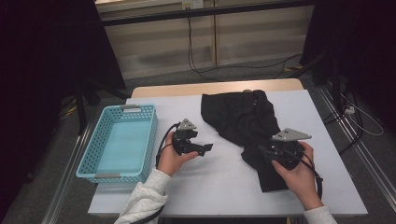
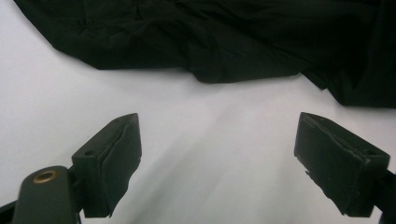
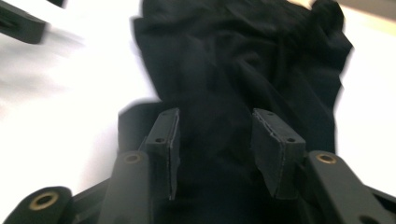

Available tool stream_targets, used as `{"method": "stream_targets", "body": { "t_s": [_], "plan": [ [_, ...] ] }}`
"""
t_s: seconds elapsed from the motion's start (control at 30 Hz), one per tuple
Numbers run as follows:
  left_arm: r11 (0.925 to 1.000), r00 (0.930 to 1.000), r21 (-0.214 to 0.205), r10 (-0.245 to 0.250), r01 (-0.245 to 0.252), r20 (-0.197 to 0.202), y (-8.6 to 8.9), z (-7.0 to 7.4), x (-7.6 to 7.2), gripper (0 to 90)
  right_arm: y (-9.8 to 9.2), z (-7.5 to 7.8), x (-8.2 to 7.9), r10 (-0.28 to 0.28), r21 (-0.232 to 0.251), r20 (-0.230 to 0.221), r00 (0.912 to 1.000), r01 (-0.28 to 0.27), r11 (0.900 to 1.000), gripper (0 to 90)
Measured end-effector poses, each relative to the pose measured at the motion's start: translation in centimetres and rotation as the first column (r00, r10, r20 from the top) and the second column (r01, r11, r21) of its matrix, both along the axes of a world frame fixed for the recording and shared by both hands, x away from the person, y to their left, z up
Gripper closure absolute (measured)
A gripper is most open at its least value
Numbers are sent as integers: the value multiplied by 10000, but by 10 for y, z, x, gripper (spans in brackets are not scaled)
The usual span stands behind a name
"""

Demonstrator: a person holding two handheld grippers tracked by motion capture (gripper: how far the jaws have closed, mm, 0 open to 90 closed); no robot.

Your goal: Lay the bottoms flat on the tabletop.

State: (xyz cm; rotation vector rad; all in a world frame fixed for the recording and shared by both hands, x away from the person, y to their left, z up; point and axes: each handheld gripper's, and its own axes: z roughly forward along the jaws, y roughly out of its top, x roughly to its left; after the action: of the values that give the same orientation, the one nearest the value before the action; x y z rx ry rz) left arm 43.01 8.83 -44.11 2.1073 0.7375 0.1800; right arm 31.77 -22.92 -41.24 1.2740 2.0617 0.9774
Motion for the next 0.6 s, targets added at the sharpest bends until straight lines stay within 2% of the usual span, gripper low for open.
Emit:
{"method": "stream_targets", "body": {
  "t_s": [0.07,0.17,0.3,0.33,0.37,0.4,0.47,0.53,0.6],
  "plan": [
    [10000,10000,12,12,-12,-28,1,0,0,149,5,1,1,237,34,18,9997,-237,9997,474],
    [10000,10000,26,13,-13,-53,1,-1,-1,149,14,-6,5,606,76,-330,9976,-604,9981,451],
    [10000,10000,69,4,-4,-86,1,-3,-3,149,26,-29,9,1024,-1,-1219,9872,-1031,9947,434],
    [10000,10000,62,5,-4,-93,1,-3,-3,149,29,-34,10,1067,-133,-1441,9838,-1097,9939,435],
    [10000,10000,68,6,-5,-87,1,-3,-4,149,30,-39,11,989,-473,-1596,9822,-1076,9931,441],
    [10000,10000,84,-14,14,-86,1,-3,-4,149,30,-41,12,955,-588,-1645,9817,-1064,9926,454],
    [9999,10000,111,-25,26,-68,1,-4,-4,149,28,-44,12,846,-420,-1592,9836,-924,9948,501],
    [10000,10000,64,6,-5,-89,0,-5,-5,149,26,-45,12,697,-449,-1482,9865,-771,9960,551],
    [9999,10000,99,-54,55,-72,-2,-5,-6,149,24,-45,12,601,-531,-1348,9890,-678,9963,660]
  ]
}}
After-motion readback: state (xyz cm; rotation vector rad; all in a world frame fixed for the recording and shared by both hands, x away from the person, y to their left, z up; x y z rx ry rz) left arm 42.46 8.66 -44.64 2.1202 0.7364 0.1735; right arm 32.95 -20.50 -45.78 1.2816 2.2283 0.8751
